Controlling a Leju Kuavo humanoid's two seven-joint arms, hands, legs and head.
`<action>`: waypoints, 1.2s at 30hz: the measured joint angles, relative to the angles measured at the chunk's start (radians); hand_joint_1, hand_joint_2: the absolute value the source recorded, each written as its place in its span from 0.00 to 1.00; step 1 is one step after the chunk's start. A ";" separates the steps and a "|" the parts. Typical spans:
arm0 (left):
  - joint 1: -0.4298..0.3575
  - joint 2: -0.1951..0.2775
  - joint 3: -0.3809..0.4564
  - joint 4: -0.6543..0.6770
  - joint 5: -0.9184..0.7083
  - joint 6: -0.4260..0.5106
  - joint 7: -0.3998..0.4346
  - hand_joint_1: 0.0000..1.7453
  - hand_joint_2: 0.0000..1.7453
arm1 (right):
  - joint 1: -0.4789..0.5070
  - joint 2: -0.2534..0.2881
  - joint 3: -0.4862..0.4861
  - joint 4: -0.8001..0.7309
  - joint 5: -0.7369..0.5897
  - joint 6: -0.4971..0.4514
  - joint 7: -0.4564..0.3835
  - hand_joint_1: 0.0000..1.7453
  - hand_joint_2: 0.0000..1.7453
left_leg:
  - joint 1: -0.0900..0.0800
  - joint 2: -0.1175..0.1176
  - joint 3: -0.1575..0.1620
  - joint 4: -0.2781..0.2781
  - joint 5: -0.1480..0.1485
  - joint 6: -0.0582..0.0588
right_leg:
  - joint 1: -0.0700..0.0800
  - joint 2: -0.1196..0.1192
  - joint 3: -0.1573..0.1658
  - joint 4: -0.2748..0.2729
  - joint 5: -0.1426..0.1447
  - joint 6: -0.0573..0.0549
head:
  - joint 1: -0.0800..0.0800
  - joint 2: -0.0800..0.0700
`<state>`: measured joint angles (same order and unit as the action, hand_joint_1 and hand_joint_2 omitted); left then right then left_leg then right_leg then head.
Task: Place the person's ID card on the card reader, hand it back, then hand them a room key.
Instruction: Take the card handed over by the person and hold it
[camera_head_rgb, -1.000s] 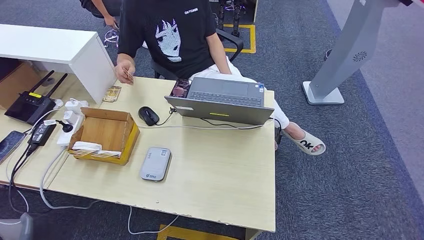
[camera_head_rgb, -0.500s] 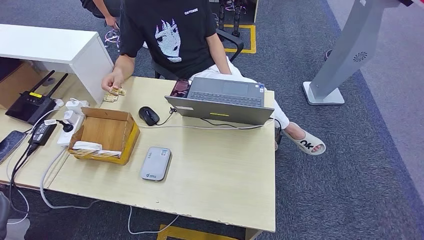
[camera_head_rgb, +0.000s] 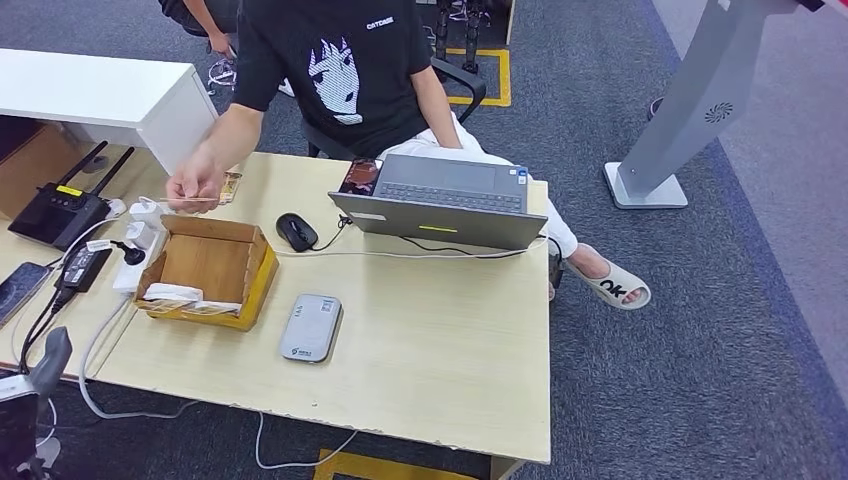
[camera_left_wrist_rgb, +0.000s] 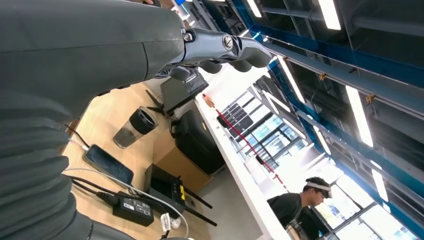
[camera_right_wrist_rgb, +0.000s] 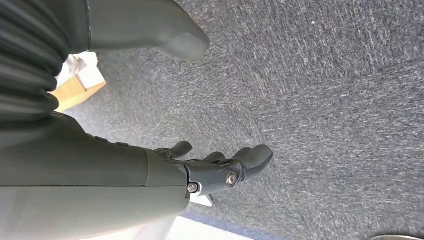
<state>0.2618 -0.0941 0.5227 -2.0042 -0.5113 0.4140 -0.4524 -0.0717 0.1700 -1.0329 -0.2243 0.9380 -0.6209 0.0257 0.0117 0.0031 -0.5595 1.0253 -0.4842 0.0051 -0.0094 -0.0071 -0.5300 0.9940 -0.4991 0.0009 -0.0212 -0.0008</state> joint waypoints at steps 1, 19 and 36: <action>-0.019 0.020 -0.006 0.012 -0.032 -0.014 0.028 0.00 1.00 | -0.001 0.002 -0.006 0.000 0.018 0.005 0.010 0.00 1.00 | 0.000 0.000 0.000 0.000 0.000 0.000 | 0.000 0.000 0.000 0.000 0.000 0.000 | 0.000 0.000; -0.128 0.199 -0.008 0.262 -0.195 0.036 0.145 0.00 1.00 | -0.004 0.002 -0.006 0.003 0.108 0.059 0.031 0.00 1.00 | 0.000 0.000 -0.001 0.000 0.002 -0.001 | 0.000 0.001 0.000 0.001 0.001 -0.002 | 0.000 0.000; -0.128 0.202 -0.008 0.299 -0.199 0.040 0.138 0.00 1.00 | -0.004 0.002 -0.004 0.003 0.112 0.060 0.026 0.00 1.00 | 0.000 0.000 -0.001 0.000 0.002 -0.002 | 0.000 0.001 0.000 0.001 0.002 -0.001 | 0.000 0.000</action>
<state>0.1338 0.1083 0.5150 -1.7053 -0.7107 0.4543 -0.3147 -0.0762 0.1720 -1.0369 -0.2213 1.0502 -0.5608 0.0519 0.0122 0.0035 -0.5607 1.0253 -0.4825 0.0035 -0.0091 -0.0065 -0.5298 0.9947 -0.4973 -0.0004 -0.0213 -0.0008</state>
